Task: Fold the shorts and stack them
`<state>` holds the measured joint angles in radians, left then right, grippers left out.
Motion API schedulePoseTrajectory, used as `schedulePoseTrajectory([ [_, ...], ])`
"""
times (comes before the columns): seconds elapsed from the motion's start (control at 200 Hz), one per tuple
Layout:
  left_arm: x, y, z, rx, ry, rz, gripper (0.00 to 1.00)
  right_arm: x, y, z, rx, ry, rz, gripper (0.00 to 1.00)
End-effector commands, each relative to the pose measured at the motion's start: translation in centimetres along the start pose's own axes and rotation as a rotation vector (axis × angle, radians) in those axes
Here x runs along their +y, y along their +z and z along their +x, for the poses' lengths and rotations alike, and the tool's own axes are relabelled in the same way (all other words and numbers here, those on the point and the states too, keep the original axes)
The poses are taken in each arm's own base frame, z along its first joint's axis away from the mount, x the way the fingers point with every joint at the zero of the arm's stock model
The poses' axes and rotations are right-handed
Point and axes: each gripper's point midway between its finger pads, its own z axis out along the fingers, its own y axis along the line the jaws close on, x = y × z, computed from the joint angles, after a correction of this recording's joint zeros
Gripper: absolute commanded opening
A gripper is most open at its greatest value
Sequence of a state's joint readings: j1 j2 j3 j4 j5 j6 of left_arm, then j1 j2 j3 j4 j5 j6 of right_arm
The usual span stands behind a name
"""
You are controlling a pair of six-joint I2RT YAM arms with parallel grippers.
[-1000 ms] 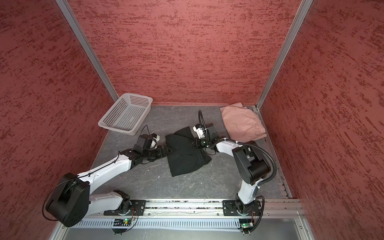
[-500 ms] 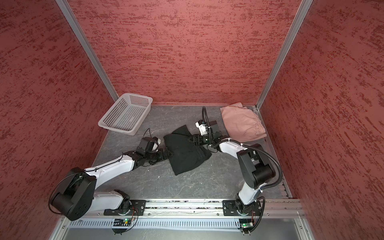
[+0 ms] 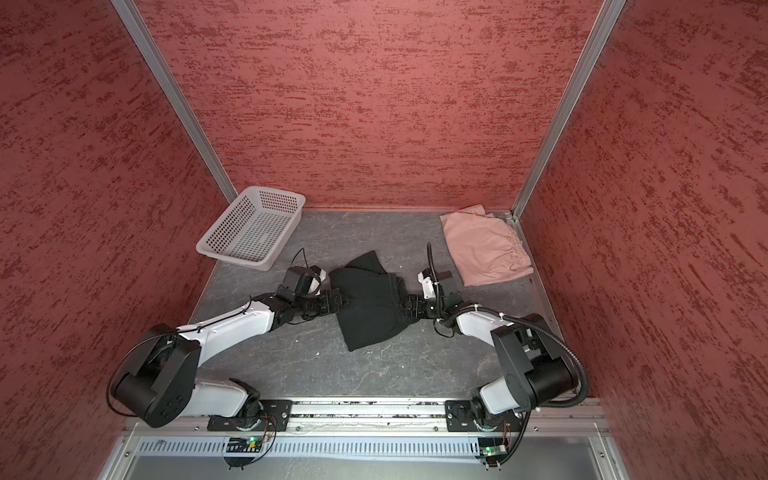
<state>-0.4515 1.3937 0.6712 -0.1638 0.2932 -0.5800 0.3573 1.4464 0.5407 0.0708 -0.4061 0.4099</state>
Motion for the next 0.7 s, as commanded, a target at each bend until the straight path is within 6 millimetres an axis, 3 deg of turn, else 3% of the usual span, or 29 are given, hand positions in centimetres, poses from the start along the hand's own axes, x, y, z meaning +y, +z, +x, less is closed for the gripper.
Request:
schedulePoseTrajectory([
  [0.0,0.2,-0.1,-0.7,-0.009,0.026,-0.004,0.99,0.5,-0.7,1.1,-0.012,0.042,-0.034,0.89],
  [0.155,0.6,-0.4,-1.3,-0.017,0.024,-0.007,0.99,4.4,-1.1,5.5,0.082,0.027,-0.11,0.87],
  [0.266,1.1,-0.6,-1.9,-0.031,0.032,-0.016,0.99,7.6,-2.2,7.2,0.123,-0.003,-0.169,0.87],
  [0.336,1.6,-0.8,-2.3,-0.037,0.026,-0.023,0.99,8.3,-3.2,7.0,0.121,-0.049,-0.121,0.87],
  [0.476,1.6,-1.2,-2.8,-0.051,0.03,-0.007,0.99,7.0,-5.2,5.3,0.072,-0.067,0.022,0.94],
  [0.621,0.4,-1.6,-3.0,-0.045,0.051,0.029,0.99,7.3,-4.6,4.6,0.057,-0.031,-0.023,0.96],
  [0.696,-0.8,-2.7,-3.3,-0.058,0.073,0.047,0.98,7.5,-4.1,4.0,0.038,-0.012,-0.058,0.98],
])
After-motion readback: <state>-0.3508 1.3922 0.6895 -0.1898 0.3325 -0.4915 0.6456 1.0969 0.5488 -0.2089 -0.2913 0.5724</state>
